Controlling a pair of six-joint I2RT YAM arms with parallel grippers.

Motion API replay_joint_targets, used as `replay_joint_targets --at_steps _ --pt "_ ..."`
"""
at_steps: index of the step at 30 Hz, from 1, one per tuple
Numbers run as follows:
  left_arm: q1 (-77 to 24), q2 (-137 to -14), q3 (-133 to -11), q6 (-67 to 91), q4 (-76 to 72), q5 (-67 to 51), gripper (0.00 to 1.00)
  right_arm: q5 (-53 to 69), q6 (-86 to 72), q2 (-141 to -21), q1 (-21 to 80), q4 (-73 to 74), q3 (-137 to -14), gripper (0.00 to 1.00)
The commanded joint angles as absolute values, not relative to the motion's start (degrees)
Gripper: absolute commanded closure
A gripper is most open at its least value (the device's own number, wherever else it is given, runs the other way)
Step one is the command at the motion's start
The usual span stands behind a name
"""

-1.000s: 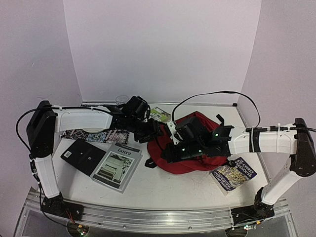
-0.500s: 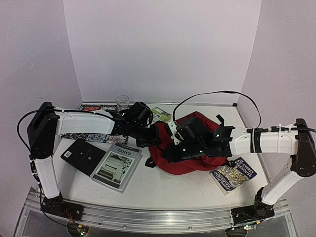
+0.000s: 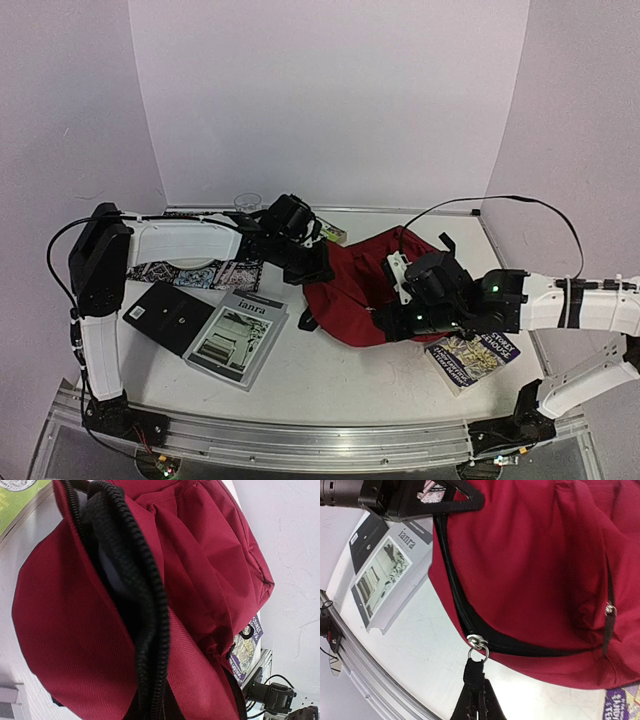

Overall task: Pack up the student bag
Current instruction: Unzip the largest pocket of the student bag.

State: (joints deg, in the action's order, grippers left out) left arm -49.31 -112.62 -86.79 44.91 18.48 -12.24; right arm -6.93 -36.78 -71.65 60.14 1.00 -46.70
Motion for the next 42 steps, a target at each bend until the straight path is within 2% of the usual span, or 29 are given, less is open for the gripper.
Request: replay_joint_targets --at_steps 1,6,16,30,42 --pt "-45.5 -115.1 -91.4 38.7 20.7 -8.5 1.0 -11.1 -38.6 -65.9 60.4 9.1 -44.0 1.0" --pt "-44.8 -114.8 -92.2 36.3 21.4 -8.9 1.0 -12.6 -40.0 -61.6 57.2 13.1 -41.4 1.0" --pt "-44.0 -109.5 -86.1 34.8 21.9 -9.7 1.0 -10.9 -39.1 -61.3 47.4 17.9 -40.6 1.0" --pt "-45.1 -108.2 -81.7 37.2 21.1 -12.5 1.0 -11.9 -36.4 -66.5 35.4 24.1 -43.6 1.0" --pt "-47.9 -107.3 -79.5 40.5 16.9 -14.9 1.0 -13.4 -26.0 -72.8 23.0 23.2 -51.2 1.0"
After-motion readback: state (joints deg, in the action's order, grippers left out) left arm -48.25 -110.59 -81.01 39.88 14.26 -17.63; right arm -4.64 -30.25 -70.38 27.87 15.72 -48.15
